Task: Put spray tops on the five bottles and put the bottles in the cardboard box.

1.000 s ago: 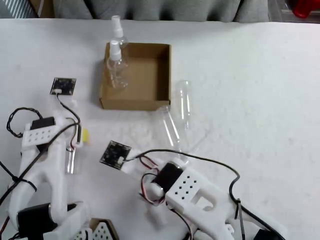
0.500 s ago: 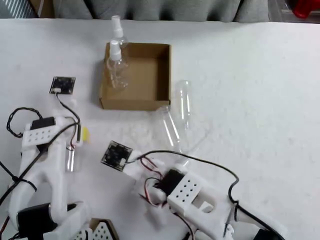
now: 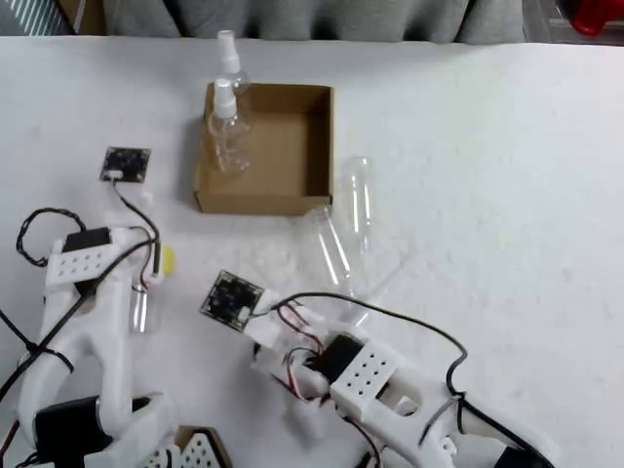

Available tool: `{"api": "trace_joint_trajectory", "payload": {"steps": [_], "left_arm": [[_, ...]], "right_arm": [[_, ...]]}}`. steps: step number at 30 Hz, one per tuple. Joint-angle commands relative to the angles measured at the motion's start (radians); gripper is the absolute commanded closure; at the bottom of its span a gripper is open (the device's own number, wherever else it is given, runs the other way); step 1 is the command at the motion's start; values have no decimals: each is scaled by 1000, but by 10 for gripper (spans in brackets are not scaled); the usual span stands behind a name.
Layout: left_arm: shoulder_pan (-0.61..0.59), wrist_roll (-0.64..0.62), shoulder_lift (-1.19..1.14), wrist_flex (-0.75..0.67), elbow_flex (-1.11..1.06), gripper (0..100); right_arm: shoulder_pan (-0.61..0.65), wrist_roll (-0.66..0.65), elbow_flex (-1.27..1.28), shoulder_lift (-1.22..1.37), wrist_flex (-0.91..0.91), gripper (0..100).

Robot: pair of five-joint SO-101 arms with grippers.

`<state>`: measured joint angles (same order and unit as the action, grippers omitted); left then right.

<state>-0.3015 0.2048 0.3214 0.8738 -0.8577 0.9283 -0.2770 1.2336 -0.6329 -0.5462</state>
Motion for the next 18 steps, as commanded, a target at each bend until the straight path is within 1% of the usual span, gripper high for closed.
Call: {"api": "trace_joint_trajectory", "payload": {"steps": [1, 5, 8, 12, 16, 18], "left_arm": [[33, -3, 2, -25, 12, 979], [35, 0, 2, -28, 0, 979], [36, 52, 4, -32, -8, 979], [36, 58, 2, -32, -5, 979], [36, 57, 2, -46, -3, 979], [38, 57, 2, -51, -2, 979]], "right_arm": [[-48, 2, -6, 1, 13, 854], [-62, 2, -6, -1, 18, 854], [-61, 2, -6, -1, 19, 854], [-59, 2, -8, -1, 22, 854], [-71, 2, 2, 1, 96, 854], [-97, 8, 25, 1, 142, 854]]}}
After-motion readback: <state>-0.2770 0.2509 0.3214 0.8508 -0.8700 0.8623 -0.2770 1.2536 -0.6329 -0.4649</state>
